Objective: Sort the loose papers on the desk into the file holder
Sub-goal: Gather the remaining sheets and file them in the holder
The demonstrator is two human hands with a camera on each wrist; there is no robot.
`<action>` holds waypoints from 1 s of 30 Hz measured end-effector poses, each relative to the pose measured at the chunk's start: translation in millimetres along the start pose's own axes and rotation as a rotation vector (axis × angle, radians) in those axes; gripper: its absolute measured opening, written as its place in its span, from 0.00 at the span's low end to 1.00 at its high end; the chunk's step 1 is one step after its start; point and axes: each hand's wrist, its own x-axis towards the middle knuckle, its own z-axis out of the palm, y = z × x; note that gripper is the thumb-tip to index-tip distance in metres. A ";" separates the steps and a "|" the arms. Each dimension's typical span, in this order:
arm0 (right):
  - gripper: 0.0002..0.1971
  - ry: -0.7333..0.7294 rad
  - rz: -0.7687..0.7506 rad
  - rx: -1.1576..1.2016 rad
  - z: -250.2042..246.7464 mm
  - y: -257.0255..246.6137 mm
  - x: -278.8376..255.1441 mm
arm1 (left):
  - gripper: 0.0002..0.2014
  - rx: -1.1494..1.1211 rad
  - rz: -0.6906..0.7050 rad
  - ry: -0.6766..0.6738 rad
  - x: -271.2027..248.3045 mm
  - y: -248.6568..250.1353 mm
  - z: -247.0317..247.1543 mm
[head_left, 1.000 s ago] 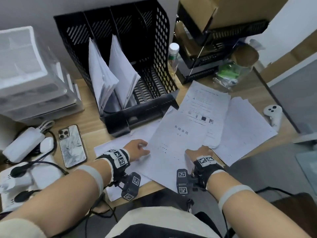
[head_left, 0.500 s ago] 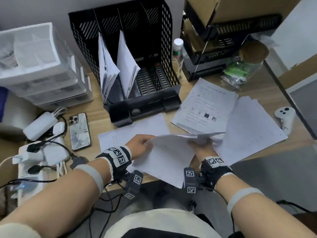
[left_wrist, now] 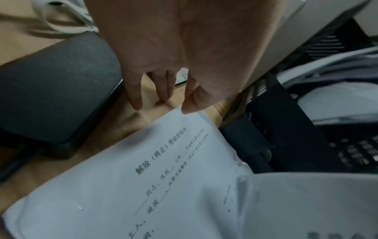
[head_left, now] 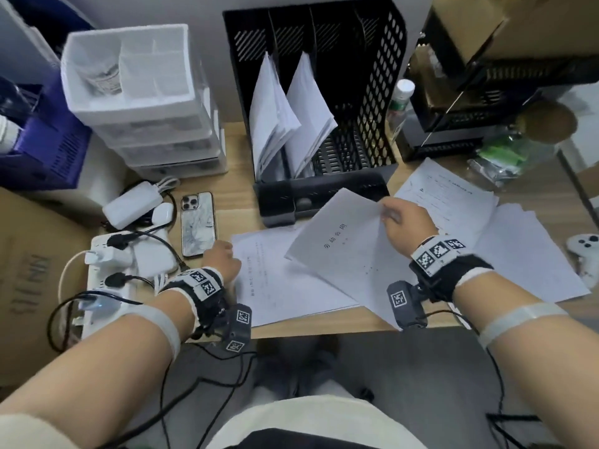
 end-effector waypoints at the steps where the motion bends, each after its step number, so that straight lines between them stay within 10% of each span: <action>1: 0.12 -0.036 -0.024 -0.060 6.2 -10.5 1.8 | 0.23 -0.047 -0.027 0.001 4.5 -1.5 -0.8; 7: 0.14 -0.184 -0.122 -0.336 70.5 -54.3 1.7 | 0.27 -0.211 -0.081 -0.014 23.7 -9.4 -2.9; 11: 0.11 -0.260 -0.133 -0.352 105.6 -56.8 1.7 | 0.04 -0.279 -0.023 -0.081 31.1 -15.2 2.2; 26: 0.09 -0.310 -0.207 -0.301 113.8 -69.7 20.4 | 0.24 -0.580 0.228 -0.337 2.7 13.9 -15.1; 30: 0.11 -0.251 -0.126 -0.276 93.3 -72.5 15.4 | 0.15 -0.562 0.376 -0.400 -9.7 42.4 -16.2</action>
